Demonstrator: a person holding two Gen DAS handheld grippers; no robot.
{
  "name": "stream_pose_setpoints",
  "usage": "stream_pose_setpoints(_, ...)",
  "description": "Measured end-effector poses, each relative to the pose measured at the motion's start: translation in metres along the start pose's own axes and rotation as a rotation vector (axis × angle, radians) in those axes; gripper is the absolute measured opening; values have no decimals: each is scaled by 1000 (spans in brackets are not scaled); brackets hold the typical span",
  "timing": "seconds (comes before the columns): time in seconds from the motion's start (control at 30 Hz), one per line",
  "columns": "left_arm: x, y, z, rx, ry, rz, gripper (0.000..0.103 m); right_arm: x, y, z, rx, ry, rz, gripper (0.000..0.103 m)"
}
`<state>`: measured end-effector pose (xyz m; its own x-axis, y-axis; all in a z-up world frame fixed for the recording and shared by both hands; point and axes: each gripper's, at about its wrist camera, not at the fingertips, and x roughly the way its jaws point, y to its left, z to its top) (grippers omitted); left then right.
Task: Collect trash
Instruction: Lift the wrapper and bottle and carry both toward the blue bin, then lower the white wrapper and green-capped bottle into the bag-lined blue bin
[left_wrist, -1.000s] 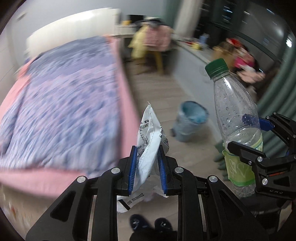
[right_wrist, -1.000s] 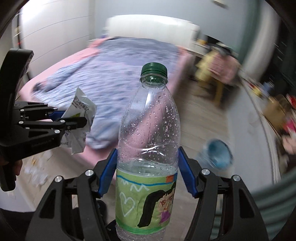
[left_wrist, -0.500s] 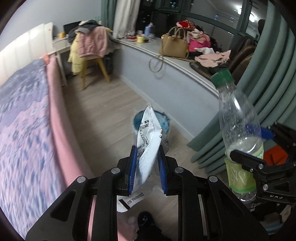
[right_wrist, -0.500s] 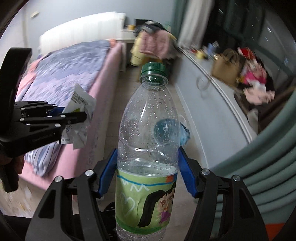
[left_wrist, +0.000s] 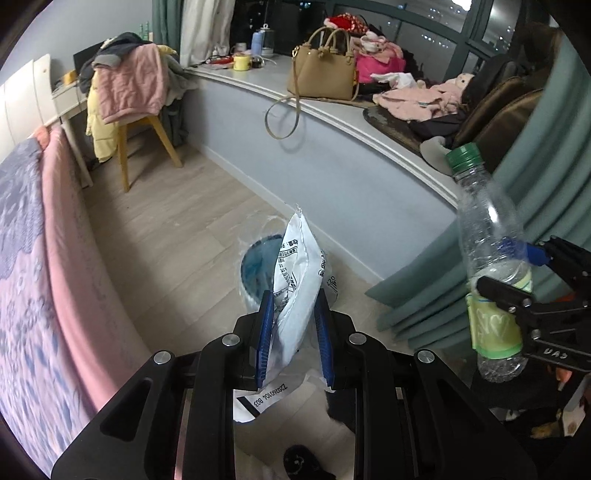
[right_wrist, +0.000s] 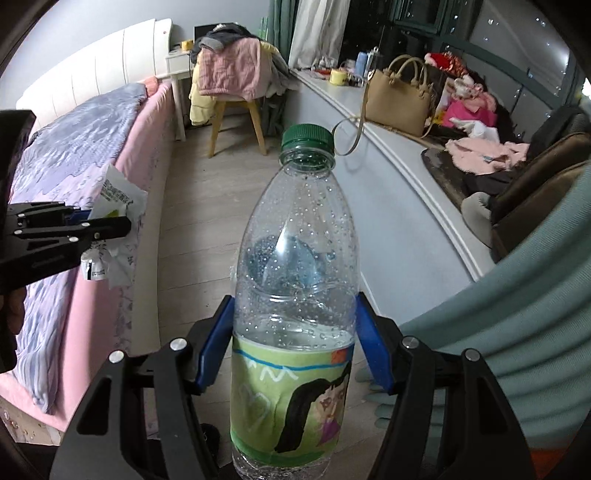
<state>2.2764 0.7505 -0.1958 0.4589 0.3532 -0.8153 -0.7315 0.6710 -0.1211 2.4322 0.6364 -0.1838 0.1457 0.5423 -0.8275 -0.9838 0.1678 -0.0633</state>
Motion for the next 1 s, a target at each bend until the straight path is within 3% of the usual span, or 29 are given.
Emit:
stream_pose_setpoints(0.33,132,8,84,-22,128,116,20,128,-42,71,-106,98,151,61)
stream_pose_setpoints(0.53,208,10,104,-44,198,117,20,194,-52,91,-241,144,179,61)
stream_pose_setpoints(0.73,285,26,87,-88,279,90,20,272,-47,79,-244,243,224,61)
stream_pose_setpoints(1.0,409,58,22,-47,379,43,20,411,-19,30,-174,357,248,61)
